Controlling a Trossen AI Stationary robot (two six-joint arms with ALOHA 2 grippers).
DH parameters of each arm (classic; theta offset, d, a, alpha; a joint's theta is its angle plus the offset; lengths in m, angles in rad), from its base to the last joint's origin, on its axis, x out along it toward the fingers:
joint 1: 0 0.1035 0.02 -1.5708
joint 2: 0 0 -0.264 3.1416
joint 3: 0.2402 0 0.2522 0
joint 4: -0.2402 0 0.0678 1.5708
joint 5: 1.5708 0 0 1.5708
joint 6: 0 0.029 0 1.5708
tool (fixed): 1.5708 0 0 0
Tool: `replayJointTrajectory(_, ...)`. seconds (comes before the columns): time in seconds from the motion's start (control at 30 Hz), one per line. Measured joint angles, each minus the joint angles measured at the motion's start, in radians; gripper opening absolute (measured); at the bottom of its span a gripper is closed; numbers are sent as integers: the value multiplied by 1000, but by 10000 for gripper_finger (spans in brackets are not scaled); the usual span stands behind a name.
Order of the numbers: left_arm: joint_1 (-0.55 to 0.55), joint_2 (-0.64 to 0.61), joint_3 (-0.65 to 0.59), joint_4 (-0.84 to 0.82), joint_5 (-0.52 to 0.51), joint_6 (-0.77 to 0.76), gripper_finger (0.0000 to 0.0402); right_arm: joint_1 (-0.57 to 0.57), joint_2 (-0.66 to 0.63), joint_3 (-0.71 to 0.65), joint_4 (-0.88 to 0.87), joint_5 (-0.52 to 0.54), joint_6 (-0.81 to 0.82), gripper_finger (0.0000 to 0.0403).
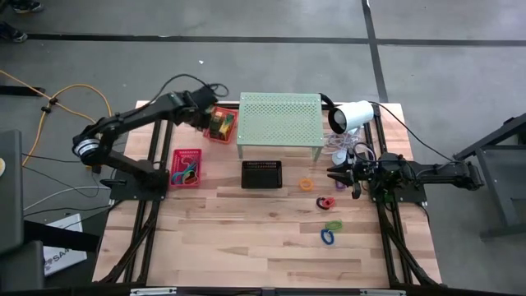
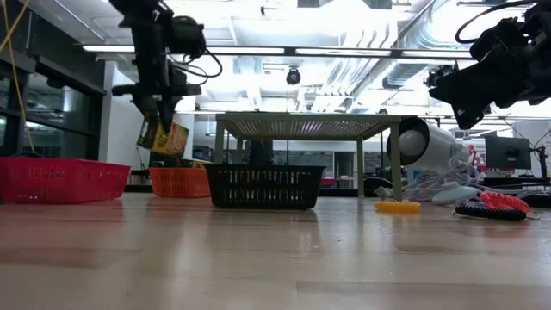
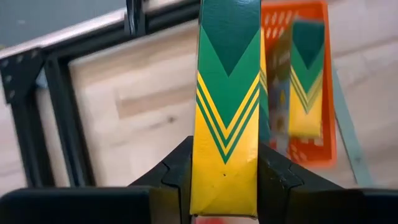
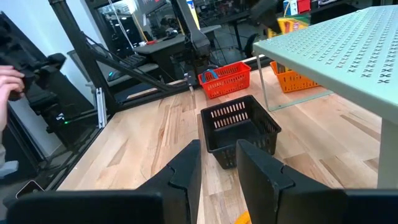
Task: Pick & Place Office Desk Supplies
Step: Put the crayon box into the orange bin on the shelf
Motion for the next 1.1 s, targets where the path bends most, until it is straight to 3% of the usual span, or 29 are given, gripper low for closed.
replayJointTrajectory(0.23,83,6,-10,68,47,83,108,0,0,0,0,0,0,90)
replayJointTrajectory(0.7,19,19,-11,177,83,123,108,0,0,0,0,0,0,90)
replayJointTrajectory(1.1,16,19,-11,134,36,64,108,0,0,0,0,0,0,90)
